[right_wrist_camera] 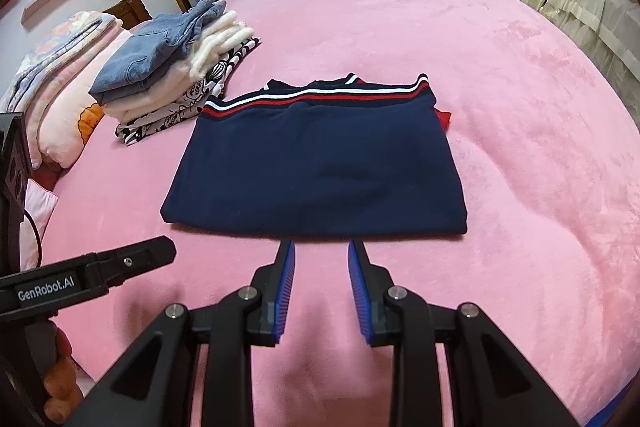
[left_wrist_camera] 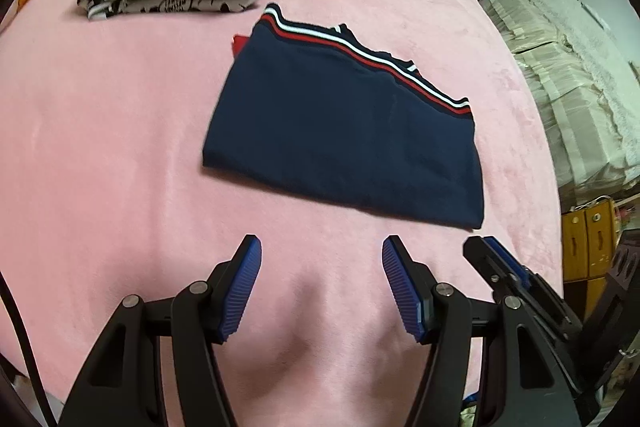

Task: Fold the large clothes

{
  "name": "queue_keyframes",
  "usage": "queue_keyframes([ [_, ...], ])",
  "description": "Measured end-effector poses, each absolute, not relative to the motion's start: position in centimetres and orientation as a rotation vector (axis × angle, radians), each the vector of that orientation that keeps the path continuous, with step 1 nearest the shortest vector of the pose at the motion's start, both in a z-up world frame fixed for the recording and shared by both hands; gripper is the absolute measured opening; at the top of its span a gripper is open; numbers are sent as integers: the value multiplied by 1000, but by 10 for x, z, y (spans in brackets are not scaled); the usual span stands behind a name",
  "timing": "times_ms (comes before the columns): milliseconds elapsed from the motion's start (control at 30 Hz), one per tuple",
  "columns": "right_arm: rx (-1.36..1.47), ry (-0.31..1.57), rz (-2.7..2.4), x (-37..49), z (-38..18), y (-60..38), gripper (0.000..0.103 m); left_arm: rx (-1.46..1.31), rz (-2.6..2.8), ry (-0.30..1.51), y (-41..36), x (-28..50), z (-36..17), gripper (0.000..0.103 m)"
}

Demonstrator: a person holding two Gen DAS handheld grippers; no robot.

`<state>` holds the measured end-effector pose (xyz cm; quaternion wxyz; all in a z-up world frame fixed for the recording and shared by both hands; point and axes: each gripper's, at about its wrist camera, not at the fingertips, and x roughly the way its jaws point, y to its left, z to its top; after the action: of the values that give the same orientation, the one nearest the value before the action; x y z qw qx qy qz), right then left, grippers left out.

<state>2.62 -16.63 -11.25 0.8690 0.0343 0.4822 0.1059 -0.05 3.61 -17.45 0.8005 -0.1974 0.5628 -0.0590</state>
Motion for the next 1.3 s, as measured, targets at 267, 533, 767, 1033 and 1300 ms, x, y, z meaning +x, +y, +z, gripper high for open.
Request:
queue_keyframes([
  [267,17,964,211,22,-126,-159,28,-651,-195,1188,49,-7,-219,61],
  [533,18,954,212,32,-147,-157,28,-707,-212,1100,54,9,-251,61],
  [767,23,913,238,48,-152,-155,28,-747,-211,1008,55,38,-268,61],
  [1033,30,892,257,70,-158,-156,28,-790,-208,924,57,78,-271,61],
  [1300,2,856,239,97,-154,-149,22,-782,-160,883,55,84,-255,38],
])
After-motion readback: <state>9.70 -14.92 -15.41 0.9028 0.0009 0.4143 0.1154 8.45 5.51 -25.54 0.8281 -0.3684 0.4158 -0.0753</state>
